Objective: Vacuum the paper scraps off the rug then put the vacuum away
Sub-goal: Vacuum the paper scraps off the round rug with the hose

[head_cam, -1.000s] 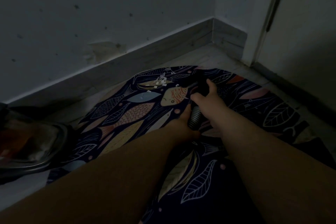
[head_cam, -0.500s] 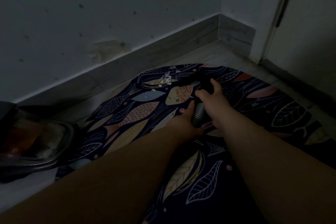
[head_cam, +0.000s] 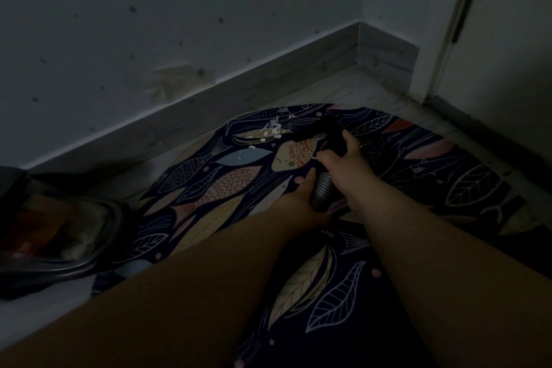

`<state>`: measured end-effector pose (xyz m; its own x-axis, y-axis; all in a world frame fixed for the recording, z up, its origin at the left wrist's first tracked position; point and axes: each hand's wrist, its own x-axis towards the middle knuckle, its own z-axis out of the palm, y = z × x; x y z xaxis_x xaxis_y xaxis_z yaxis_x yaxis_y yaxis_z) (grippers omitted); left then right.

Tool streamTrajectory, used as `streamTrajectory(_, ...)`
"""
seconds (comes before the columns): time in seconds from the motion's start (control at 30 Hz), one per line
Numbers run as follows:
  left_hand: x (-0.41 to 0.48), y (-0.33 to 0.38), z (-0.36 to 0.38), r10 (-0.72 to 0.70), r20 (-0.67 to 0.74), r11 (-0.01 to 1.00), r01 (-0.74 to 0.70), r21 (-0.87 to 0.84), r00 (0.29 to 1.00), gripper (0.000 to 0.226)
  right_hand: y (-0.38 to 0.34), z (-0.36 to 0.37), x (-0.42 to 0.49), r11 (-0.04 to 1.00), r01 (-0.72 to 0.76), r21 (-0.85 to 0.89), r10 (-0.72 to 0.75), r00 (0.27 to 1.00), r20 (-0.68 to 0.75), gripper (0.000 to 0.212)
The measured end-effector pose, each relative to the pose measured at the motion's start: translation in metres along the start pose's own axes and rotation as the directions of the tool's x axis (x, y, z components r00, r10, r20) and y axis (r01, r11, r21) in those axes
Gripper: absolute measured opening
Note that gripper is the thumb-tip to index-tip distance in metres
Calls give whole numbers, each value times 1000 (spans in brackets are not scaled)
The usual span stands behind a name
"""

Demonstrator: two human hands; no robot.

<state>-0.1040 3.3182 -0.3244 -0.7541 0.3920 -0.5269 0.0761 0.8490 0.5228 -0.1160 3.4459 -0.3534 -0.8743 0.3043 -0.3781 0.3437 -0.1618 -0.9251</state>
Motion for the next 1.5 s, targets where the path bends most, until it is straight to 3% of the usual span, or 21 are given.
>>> streamTrajectory(0.67,-48,-40,-38,-22,-53,990,29,141,998,91,4,66,-12,992,-113,51,114,993,-5,80)
streamTrajectory(0.9,-68,-76,-54,-4,-72,1000,5,16,997,93,6,108,-25,986,-162,42,161,986,40,82)
streamTrajectory(1.1,-70,-118,-67,-6,-71,996,12,89,997,101,7,144,-36,980,-181,-78,183,983,21,94)
streamTrajectory(1.27,-79,-140,-83,21,-74,997,-15,78,997,95,12,168,-31,968,-228,-101,229,973,-1,110)
streamTrajectory(1.4,-76,-162,-92,74,-78,997,-71,40,994,94,9,180,-31,977,-210,-28,211,976,43,86)
streamTrajectory(1.5,-72,-171,-96,110,-57,994,-109,23,992,93,9,190,-33,980,-188,-63,187,982,-33,88)
